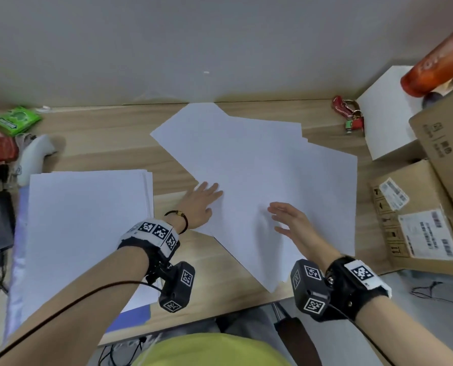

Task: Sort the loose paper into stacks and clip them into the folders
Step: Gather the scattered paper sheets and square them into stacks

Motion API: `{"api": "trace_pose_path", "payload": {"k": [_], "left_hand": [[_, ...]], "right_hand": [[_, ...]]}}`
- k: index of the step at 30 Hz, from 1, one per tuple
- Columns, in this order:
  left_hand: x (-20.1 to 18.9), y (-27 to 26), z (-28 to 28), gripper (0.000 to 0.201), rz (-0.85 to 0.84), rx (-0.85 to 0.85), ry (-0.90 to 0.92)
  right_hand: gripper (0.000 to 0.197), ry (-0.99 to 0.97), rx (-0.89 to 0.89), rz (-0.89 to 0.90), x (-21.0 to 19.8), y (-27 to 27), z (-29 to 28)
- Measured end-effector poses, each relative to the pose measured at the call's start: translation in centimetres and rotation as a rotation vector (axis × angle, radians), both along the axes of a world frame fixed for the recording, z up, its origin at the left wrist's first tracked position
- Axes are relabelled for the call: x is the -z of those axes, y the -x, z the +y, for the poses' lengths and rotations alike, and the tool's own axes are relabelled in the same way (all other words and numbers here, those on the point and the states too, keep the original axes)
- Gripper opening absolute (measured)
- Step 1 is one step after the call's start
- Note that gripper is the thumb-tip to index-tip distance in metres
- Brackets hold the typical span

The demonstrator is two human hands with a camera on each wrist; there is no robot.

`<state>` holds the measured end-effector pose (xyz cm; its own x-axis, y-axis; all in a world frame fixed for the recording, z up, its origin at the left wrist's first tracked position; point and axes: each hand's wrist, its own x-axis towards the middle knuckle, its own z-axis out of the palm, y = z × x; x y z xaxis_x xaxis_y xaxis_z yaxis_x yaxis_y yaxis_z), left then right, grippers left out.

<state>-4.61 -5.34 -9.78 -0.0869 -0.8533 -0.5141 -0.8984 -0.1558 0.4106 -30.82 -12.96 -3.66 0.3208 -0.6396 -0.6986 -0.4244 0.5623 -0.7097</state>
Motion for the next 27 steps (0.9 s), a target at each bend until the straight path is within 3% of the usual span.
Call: {"api": "trace_pose_path", "payload": {"k": [4,9,11,14,17,20,22,25,27], "left_hand": [[0.0,0.0,2.8,0.054,0.124,0.029,-0.006],[-1.1,-0.2,5.9,0.048,0.257,-0.160,-0.030],[-2.0,-0.1,6.3,0.042,0.320,-0.323,0.015],[-2.5,-0.4,5.9,0.038,0.435,-0.707,0.172],[-2.4,-0.7,5.1,0.042,0.460,-0.912,0.111],[-2.2,-0.5,4.3,0.050,0.453,-0.946,0.050],[-1.7,-0.3,3.7,0.054,0.332,-0.914,0.075],[-0.6,-0.1,3.6,0.067,0.164,-0.778,0.036],[-0.3,0.3,3.8,0.063,0.213,-0.776,-0.020]], "right_hand": [[0.032,0.096,0.034,0.020,0.8,-0.7,-1.5],[0.037,0.120,0.095,0.067,1.8,-1.3,-2.3],[0.039,0.095,0.074,0.077,2.2,-1.5,-2.0],[0.035,0.026,0.012,0.011,2.4,-1.5,-1.6],[0.034,-0.053,-0.024,-0.087,2.0,-1.2,-1.4],[0.043,0.109,0.051,0.091,2.7,-0.3,-1.8],[0.047,0.166,0.106,0.240,2.9,0.7,-1.7],[0.051,0.172,-0.060,0.338,2.8,1.7,-1.2],[0.053,0.144,-0.153,0.306,2.3,1.7,-0.7]]}}
